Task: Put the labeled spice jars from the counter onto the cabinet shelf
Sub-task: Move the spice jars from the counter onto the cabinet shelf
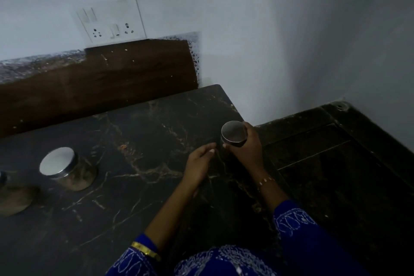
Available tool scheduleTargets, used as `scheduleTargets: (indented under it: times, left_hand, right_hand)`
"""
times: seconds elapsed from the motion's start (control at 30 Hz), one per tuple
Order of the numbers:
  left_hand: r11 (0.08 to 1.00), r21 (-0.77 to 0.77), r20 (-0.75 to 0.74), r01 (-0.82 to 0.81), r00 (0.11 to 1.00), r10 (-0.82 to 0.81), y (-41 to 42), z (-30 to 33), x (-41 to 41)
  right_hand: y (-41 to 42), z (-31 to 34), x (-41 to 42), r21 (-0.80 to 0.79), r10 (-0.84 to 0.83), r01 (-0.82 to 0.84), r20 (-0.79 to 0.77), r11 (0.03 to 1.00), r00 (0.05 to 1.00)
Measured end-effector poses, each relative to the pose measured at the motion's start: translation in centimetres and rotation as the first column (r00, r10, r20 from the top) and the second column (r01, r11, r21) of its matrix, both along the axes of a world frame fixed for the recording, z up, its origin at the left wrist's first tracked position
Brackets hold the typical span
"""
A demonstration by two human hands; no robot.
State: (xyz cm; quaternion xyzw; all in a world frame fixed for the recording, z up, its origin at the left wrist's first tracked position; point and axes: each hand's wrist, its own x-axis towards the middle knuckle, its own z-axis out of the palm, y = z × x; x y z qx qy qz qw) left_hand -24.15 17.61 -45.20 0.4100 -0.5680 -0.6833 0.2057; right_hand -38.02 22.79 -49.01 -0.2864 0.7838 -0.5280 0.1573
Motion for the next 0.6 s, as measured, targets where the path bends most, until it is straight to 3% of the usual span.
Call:
scheduleTargets:
  times: [0.07,0.13,0.27,0.37,0.43,0.5,0.6]
  left_hand:
    - [1.000,-0.001,-0.023,-0.024,0.999,0.024,-0.1,0.6,0.3]
    - [0.996,-0.018,-0.031,-0.085,0.996,0.085,-0.4,1.4,0.8]
    - [0.967,0.026,-0.017,-0.252,0.967,0.253,-1.8,2.6,2.4]
    - [0.975,0.135,-0.069,-0.179,0.979,0.190,-2.1,3.3,3.8]
    - [0.962,0.257,-0.131,-0.091,0.983,0.128,-1.6,3.5,4.2]
    - [0.939,0.343,-0.211,-0.027,0.972,0.105,-1.0,3.3,4.3]
    - [0.941,0.338,-0.288,0.007,0.953,0.097,-0.3,3.3,4.3]
  right_hand:
    - [-0.3,0.7,0.1,-0.028,0.028,-0.027,0.036,0.999,0.999]
    - [-0.6,2.0,0.4,-0.102,0.104,-0.081,0.236,0.991,0.966]
    - [-0.8,4.5,0.7,-0.339,0.352,-0.191,0.518,0.921,0.779]
    - [-1.2,5.6,1.7,-0.527,0.517,-0.169,0.635,0.833,0.574]
    - [-1.4,6.1,2.3,-0.555,0.553,-0.166,0.661,0.815,0.507]
    - [-1.6,6.2,3.1,-0.542,0.535,-0.149,0.679,0.827,0.503]
    - [-2.0,5.9,4.4,-0.411,0.388,-0.113,0.684,0.905,0.617]
